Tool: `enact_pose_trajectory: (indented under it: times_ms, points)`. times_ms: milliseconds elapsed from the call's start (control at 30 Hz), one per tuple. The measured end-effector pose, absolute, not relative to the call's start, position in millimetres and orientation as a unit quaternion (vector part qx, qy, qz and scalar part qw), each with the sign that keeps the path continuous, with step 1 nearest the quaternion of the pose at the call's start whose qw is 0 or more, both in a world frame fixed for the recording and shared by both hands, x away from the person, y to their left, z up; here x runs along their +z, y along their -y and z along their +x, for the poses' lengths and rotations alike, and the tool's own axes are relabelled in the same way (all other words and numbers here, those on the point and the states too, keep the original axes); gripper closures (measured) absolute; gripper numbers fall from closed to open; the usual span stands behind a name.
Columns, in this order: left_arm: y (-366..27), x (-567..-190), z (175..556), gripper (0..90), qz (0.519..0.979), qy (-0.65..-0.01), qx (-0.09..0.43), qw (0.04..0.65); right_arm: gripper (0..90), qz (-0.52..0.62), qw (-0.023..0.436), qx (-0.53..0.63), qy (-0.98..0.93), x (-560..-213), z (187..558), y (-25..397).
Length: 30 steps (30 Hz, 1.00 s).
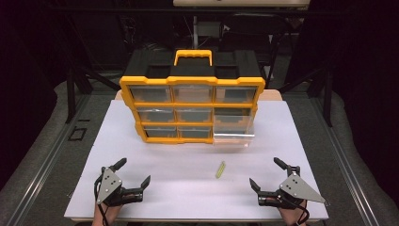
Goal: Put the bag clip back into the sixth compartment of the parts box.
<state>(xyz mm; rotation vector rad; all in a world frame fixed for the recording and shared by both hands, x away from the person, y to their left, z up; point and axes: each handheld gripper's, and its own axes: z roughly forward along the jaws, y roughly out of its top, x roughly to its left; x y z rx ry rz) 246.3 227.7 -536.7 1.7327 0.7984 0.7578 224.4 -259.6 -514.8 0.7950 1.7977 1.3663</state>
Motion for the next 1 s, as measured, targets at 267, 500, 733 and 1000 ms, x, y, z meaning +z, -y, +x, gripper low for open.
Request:
enact_pose_trajectory:
  times_ms: [267, 500, 733, 1000]
  points:
    - [-214, -537, 250, 0.0, 0.728, -0.328, 0.309, 0.516, 0.0, 0.315, 0.363, 0.526, -0.702, -517, 227, 263]
    - [-200, -536, 256, 0.0, 0.734, -0.332, 0.291, 0.515, 0.0, 0.314, 0.357, 0.523, -0.707, -518, 230, 261]
    - [-186, -538, 263, 0.0, 0.743, -0.334, 0.278, 0.508, 0.0, 0.314, 0.358, 0.519, -0.71, -518, 231, 261]
    - [-172, -539, 269, 0.0, 0.757, -0.344, 0.251, 0.495, 0.0, 0.322, 0.356, 0.517, -0.709, -519, 232, 263]
